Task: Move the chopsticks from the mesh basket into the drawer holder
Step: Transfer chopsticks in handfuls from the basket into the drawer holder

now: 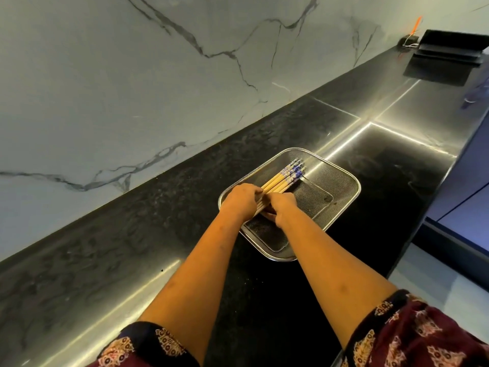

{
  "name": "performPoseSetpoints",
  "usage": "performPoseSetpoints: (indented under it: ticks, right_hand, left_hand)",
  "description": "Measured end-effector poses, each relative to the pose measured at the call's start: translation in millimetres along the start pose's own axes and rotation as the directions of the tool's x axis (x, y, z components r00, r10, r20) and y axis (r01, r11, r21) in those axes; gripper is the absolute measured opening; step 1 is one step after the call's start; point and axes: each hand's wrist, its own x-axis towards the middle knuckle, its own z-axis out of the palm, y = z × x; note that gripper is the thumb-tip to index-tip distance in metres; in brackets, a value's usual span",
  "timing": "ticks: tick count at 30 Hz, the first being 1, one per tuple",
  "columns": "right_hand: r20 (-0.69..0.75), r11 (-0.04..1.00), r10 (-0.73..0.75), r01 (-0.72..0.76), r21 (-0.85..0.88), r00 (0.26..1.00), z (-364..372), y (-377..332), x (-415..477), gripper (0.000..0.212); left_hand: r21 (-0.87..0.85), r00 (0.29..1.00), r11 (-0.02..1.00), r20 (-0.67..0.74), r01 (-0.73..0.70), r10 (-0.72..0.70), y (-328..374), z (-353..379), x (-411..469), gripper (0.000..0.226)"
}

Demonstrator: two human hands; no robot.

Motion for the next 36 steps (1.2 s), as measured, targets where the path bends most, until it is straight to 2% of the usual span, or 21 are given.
performPoseSetpoints:
  ticks: [7,11,17,21,24,29,36]
  right_hand:
    - [0.037,0.999,0.032,-0.032,0.001,0.999,-5,-3,-4,0.028]
    - [0.054,0.998,0.04,-0.043,0.055,0.998,-8,-6,-8,0.022]
    - [0.121,0.994,0.023,-0.036,0.107,0.992,-15,-9,-19,0.019]
    - [0.143,0.988,0.004,-0.025,0.151,0.99,-21,-11,-26,0.015]
    - [0.163,0.978,-0.011,-0.023,0.207,0.987,-23,-13,-34,0.02]
    - [0.201,0.959,-0.041,-0.018,0.282,0.979,-31,-14,-45,0.02]
    - [0.271,0.917,-0.16,0.042,0.396,0.949,-62,-15,-70,0.012]
  left_hand:
    - [-0.04,0.999,0.999,-0.052,0.006,-0.008,1,4,-2,0.046]
    - [-0.051,0.998,0.999,-0.052,0.02,-0.022,2,6,-2,0.042]
    - [-0.189,0.991,0.982,-0.133,-0.008,-0.017,10,4,-5,0.032]
    - [-0.227,0.994,0.974,-0.113,-0.023,-0.003,17,5,-11,0.032]
    - [-0.286,0.994,0.958,-0.109,-0.004,-0.028,20,1,-18,0.033]
    - [-0.328,0.999,0.944,0.021,0.043,-0.038,22,-7,-29,0.033]
    - [-0.329,0.999,0.944,-0.042,-0.027,0.014,45,-19,-62,0.025]
